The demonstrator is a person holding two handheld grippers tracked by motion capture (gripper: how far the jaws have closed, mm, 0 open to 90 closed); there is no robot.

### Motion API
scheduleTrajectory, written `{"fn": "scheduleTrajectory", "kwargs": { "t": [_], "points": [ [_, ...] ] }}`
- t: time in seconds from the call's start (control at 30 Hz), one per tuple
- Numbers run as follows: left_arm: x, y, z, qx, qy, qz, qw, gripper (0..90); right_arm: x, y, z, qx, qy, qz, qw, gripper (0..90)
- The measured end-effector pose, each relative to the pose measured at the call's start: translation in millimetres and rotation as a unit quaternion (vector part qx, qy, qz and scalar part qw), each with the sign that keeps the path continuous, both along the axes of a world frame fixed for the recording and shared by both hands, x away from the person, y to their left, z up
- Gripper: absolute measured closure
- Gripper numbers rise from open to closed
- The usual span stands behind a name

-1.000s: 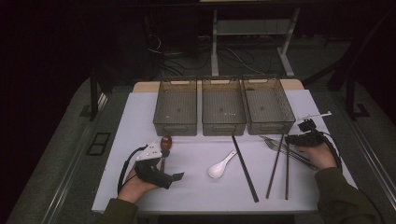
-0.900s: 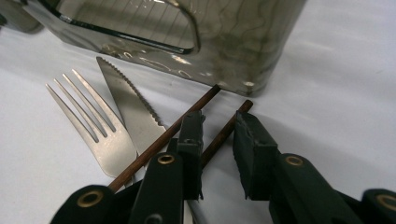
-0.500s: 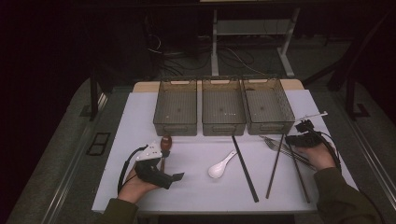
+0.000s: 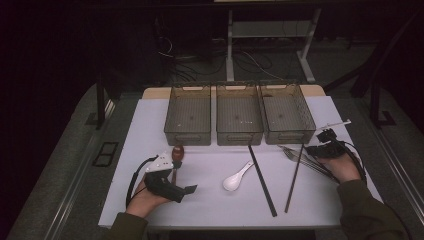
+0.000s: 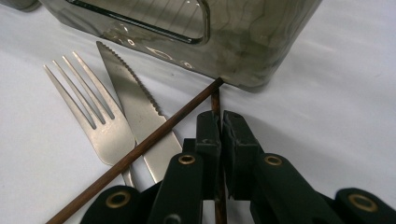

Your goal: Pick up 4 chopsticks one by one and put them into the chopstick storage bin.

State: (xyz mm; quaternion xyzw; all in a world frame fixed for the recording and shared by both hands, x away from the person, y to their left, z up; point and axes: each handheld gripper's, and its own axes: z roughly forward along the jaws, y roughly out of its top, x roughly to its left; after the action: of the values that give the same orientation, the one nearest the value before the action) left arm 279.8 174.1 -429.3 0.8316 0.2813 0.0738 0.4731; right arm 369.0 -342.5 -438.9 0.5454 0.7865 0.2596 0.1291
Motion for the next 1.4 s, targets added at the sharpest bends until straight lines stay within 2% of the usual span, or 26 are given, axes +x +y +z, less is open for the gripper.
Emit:
{"fn": "scheduleTrajectory", "kwargs": {
  "t": [0.2,0.37,0.6,1.0,1.2,1.4],
  "points": [
    [0.0,0.1,0.0,0.0,0.0,0.0,1.0,0.0,-1.2,-1.2,1.8,-0.011,-0.007,0.031,0.9994,84.7],
    [-0.1,-0.1,-0.1,0.0,0.0,-0.001,1.0,0.0,-1.2,-0.4,0.5,-0.008,-0.002,0.034,0.9994,83.9],
    [-0.1,-0.1,0.0,0.0,0.0,-0.001,1.0,0.0,-2.5,-1.9,2.3,0.003,-0.003,0.033,0.9994,77.0],
    [-0.3,0.0,0.1,-0.001,0.0,-0.001,1.0,0.0,-10.4,-10.8,8.3,0.015,-0.011,0.036,0.9992,72.6],
    [-0.2,-0.1,0.0,-0.001,0.001,-0.001,1.0,0.0,-19.7,-16.5,14.2,0.02,-0.014,0.039,0.9989,71.1],
    [-0.3,-0.1,0.1,-0.001,0.0,-0.002,1.0,0.0,-35.9,-25.6,19.8,0.015,-0.015,0.046,0.9987,70.9]
  ]
}}
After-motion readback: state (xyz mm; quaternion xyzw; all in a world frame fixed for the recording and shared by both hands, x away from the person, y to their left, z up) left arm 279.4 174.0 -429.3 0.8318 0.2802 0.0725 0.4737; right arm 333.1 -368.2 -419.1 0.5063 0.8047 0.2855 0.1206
